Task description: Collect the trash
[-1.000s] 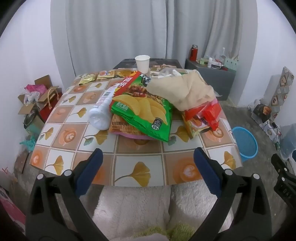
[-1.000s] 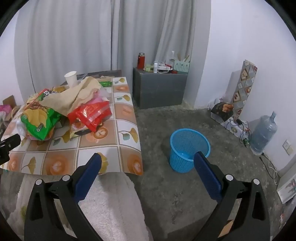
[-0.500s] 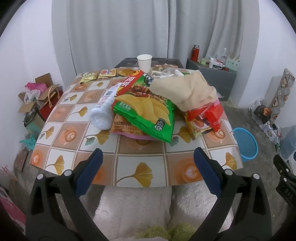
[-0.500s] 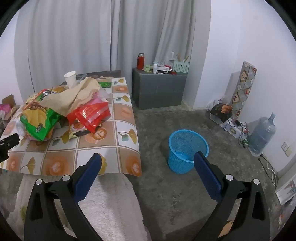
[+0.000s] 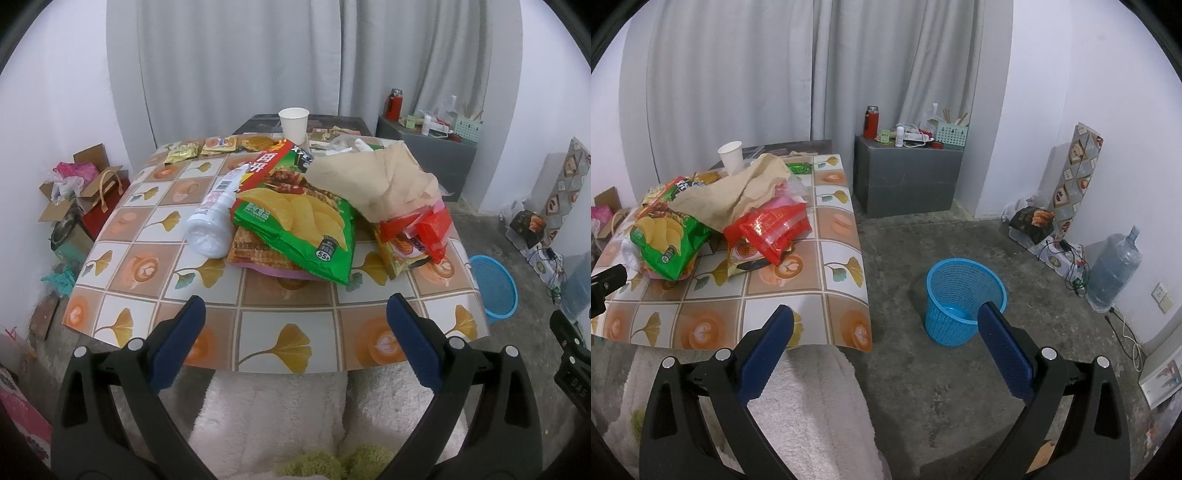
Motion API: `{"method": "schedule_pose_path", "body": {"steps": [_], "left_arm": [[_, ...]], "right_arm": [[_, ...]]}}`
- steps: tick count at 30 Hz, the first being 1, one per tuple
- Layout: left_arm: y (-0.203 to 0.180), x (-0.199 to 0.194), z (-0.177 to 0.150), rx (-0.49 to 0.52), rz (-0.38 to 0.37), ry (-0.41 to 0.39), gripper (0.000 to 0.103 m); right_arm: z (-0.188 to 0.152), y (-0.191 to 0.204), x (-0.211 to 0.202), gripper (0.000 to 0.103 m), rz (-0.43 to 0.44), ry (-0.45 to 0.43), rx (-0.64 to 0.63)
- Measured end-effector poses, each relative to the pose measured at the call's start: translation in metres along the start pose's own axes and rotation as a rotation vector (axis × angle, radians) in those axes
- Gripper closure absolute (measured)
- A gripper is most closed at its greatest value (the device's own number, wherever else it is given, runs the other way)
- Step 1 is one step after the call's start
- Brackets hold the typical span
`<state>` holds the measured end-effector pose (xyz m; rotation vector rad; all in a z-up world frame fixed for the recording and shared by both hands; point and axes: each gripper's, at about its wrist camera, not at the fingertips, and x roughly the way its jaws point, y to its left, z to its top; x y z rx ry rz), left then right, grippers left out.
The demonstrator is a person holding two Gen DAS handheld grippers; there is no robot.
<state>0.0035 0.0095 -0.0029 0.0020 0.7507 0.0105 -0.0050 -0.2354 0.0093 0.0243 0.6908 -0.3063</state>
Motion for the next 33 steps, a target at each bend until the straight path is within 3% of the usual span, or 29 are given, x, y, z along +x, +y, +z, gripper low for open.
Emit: {"method": "schedule_pose_path", "body": {"steps": [33], "left_arm": [[-0.0001,-0.0001,0.0008,-0.001,-0.001,0.002,0.009]], "right_arm": [[-0.0006,-0.0006,0.0,0.006,-0.007,0.004,-0.005]]}}
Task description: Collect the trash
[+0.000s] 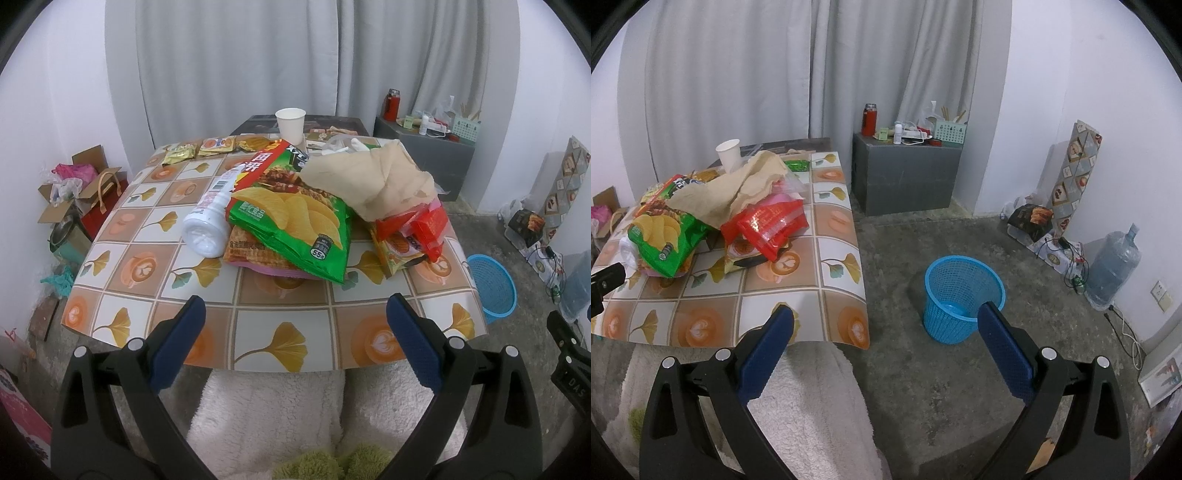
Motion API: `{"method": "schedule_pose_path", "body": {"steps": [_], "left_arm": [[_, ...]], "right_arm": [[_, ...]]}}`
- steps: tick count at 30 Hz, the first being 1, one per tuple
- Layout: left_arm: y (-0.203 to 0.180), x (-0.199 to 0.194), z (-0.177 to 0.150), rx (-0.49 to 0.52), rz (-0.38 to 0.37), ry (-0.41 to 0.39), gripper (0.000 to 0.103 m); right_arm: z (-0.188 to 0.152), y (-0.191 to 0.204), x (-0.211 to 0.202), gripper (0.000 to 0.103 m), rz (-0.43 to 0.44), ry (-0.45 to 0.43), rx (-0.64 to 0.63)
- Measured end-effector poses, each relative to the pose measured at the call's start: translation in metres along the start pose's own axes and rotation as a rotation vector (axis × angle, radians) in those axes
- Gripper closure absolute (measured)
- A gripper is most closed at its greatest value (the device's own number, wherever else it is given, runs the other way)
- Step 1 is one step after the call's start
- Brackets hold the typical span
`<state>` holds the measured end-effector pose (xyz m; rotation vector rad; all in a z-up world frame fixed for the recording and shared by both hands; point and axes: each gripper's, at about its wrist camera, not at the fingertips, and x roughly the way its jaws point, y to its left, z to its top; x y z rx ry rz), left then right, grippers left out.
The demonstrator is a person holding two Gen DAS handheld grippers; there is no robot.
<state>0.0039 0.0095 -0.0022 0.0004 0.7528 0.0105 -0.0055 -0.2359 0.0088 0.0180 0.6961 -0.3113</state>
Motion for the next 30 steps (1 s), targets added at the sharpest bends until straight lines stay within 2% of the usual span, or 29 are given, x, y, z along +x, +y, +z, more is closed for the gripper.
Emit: {"method": "schedule_pose_path", "body": {"steps": [30], "left_arm": [[-0.0037,-0.0007,-0.0014,0.012,-0.013,0.008,0.009]], "right_arm": [[-0.0024,-0.002,0.0014,0.006,-0.001,0.003,0.003]]}}
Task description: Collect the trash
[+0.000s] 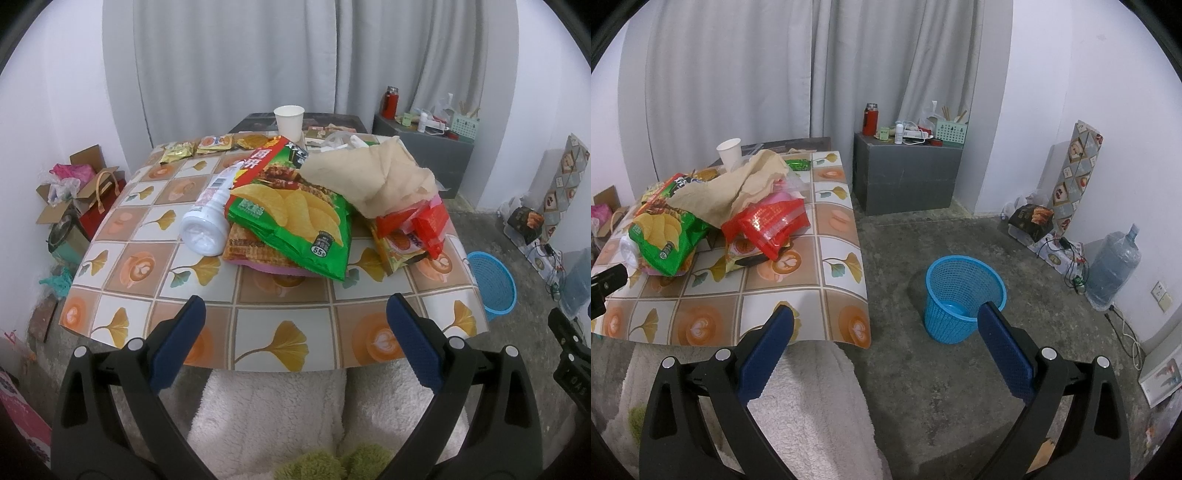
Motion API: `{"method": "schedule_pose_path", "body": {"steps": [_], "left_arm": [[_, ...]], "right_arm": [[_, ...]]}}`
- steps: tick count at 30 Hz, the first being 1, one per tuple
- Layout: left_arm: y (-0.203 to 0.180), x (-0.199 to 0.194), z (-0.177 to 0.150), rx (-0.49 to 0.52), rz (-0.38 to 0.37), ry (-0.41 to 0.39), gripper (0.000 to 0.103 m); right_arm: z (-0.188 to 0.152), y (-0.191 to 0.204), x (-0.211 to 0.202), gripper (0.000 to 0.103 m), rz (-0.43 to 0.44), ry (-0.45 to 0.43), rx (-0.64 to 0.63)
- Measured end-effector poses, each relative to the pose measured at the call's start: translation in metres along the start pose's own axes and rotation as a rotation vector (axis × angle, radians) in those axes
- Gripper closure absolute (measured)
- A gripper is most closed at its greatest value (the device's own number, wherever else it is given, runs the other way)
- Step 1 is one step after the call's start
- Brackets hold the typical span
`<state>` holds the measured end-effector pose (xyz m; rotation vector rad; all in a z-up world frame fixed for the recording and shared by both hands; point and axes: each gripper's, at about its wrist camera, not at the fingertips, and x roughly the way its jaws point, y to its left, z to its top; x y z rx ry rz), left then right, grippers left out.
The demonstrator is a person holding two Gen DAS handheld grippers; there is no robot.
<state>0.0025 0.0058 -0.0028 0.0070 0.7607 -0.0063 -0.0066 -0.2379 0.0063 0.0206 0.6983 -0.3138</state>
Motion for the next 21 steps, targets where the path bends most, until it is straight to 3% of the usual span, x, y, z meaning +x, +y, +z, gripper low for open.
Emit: {"method": "schedule_pose_path", "body": {"steps": [8,14,21], "left_arm": [[0.021,0.018,-0.003,-0.004,-0.045,0.024,0.009],[0.054,0.018,0.005,-0.067,-0.15,-0.104,0.009],[0.067,0.019,0.017,-0.043,-0.245,-0.214,0.009]], "right_arm": [[0.005,0.0,0.008,0.006,0.022,-0.004,0.039],[0.021,0.017,0.021,0.006,0.117,-0.063,0.055],[0.033,0.044,0.039,0.006,0.266,-0.081,0.054]]}}
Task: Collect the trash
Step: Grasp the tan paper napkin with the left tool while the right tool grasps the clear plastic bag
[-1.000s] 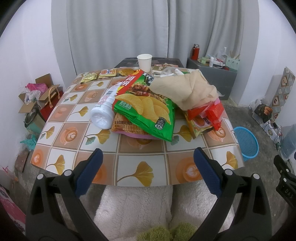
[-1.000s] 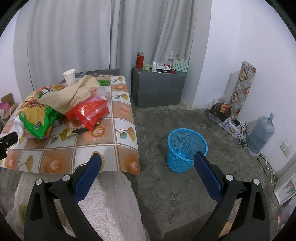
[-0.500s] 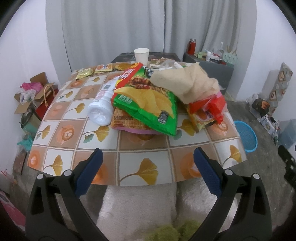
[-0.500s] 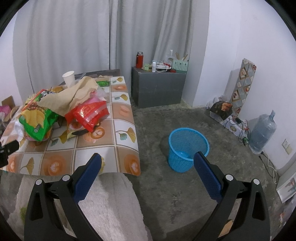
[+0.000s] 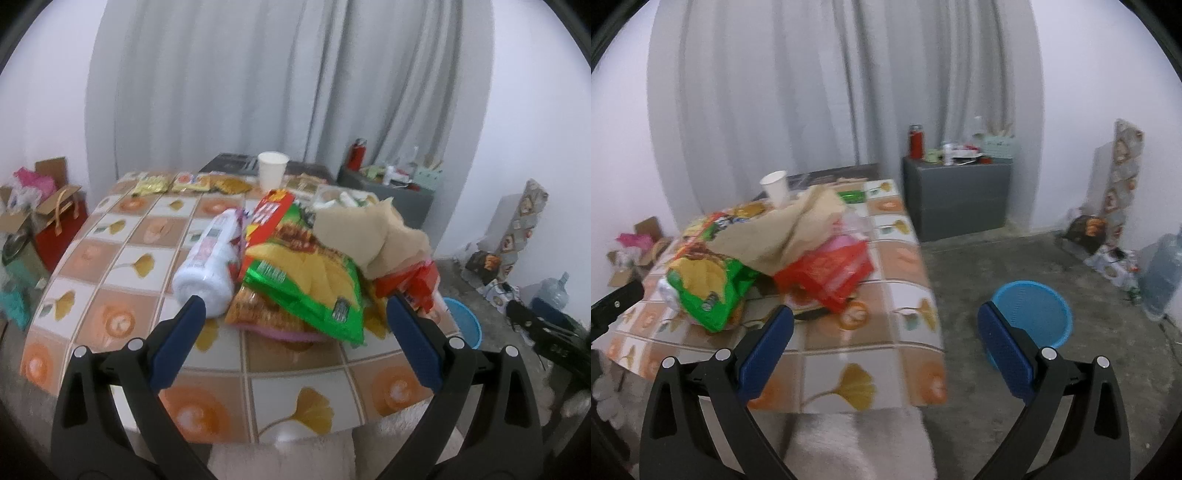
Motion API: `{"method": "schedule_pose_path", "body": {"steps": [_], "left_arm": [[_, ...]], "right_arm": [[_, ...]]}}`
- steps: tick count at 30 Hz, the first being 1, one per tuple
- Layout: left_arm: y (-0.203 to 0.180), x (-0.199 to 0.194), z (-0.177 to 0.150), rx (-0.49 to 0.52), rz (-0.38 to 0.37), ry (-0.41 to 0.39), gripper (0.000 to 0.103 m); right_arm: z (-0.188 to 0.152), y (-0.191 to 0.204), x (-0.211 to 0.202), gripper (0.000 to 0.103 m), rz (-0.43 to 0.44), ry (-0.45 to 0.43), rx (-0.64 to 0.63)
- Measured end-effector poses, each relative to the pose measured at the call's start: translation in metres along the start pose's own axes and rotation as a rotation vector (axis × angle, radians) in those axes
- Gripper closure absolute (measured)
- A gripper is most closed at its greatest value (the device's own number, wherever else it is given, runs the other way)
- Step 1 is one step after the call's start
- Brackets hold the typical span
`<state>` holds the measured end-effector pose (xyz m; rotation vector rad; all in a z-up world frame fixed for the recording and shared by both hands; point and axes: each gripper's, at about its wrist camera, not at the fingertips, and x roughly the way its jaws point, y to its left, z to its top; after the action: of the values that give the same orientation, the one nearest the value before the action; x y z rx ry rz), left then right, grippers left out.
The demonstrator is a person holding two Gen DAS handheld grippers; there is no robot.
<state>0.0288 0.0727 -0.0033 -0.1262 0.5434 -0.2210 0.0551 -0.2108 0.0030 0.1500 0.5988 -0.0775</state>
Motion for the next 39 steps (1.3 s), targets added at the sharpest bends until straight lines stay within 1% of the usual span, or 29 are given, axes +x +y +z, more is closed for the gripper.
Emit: {"method": "schedule_pose_path", "body": {"steps": [5,7,9,10,12,13,14,15,17,20,22,24,26,27,28,30,31,32,34,35,36,38,39], "left_arm": [[-0.009,0.007,0.022,0.065,-0.107,-0.037,0.009],[-0.016,0.016,0.033,0.09,-0.147,-0.032,0.009],[-0.026,0.029,0.042,0.135,-0.166,-0.014,0.009],[-0.032,0.038,0.048,0.167,-0.169,0.007,0.009],[-0.046,0.06,0.059,0.221,-0.164,0.085,0.009],[-0.05,0.07,0.064,0.227,-0.174,0.113,0.009],[-0.053,0.081,0.068,0.229,-0.201,0.145,0.009],[-0.058,0.095,0.074,0.232,-0.22,0.192,0.009],[-0.068,0.118,0.083,0.242,-0.229,0.242,0.009],[-0.088,0.145,0.086,0.301,-0.243,0.288,0.009],[-0.099,0.166,0.085,0.315,-0.268,0.355,0.009],[-0.104,0.187,0.08,0.3,-0.282,0.424,0.009],[-0.11,0.2,0.077,0.313,-0.28,0.45,0.009],[-0.113,0.205,0.075,0.331,-0.263,0.454,0.011],[-0.115,0.209,0.073,0.341,-0.244,0.458,0.02],[-0.115,0.22,0.071,0.336,-0.232,0.49,0.035],[-0.112,0.225,0.07,0.314,-0.237,0.514,0.042],[-0.108,0.227,0.07,0.28,-0.249,0.529,0.047],[-0.103,0.231,0.071,0.251,-0.247,0.539,0.063],[-0.101,0.231,0.071,0.248,-0.241,0.539,0.067],[-0.097,0.232,0.072,0.239,-0.236,0.536,0.075],[-0.092,0.231,0.073,0.219,-0.24,0.53,0.084],[-0.09,0.23,0.073,0.215,-0.241,0.527,0.09]], "right_arm": [[0.002,-0.002,0.02,0.006,0.05,0.045,0.036],[0.003,-0.004,0.028,0.006,0.064,0.062,0.055],[0.002,-0.008,0.034,0.006,0.076,0.074,0.07],[0.003,-0.011,0.038,0.006,0.088,0.081,0.085],[0.005,-0.018,0.044,0.007,0.109,0.091,0.115],[0.006,-0.021,0.047,0.008,0.116,0.096,0.128],[0.007,-0.025,0.05,0.009,0.123,0.1,0.142],[0.008,-0.028,0.053,0.01,0.131,0.104,0.156],[0.01,-0.038,0.06,0.011,0.155,0.113,0.193],[0.014,-0.048,0.071,0.012,0.178,0.118,0.237],[0.015,-0.053,0.075,0.012,0.19,0.119,0.259],[0.015,-0.056,0.08,0.012,0.203,0.124,0.276],[0.014,-0.059,0.085,0.012,0.21,0.134,0.284],[0.013,-0.06,0.087,0.012,0.214,0.139,0.288],[0.012,-0.061,0.09,0.012,0.216,0.146,0.294],[0.009,-0.065,0.094,0.013,0.221,0.157,0.305],[0.008,-0.066,0.096,0.013,0.224,0.161,0.311],[0.008,-0.068,0.097,0.013,0.227,0.163,0.316],[0.006,-0.07,0.1,0.013,0.227,0.168,0.322],[0.005,-0.071,0.101,0.013,0.227,0.17,0.326],[0.005,-0.071,0.101,0.013,0.23,0.172,0.33],[0.005,-0.07,0.103,0.013,0.24,0.174,0.338],[0.005,-0.069,0.102,0.013,0.244,0.174,0.339]]}}
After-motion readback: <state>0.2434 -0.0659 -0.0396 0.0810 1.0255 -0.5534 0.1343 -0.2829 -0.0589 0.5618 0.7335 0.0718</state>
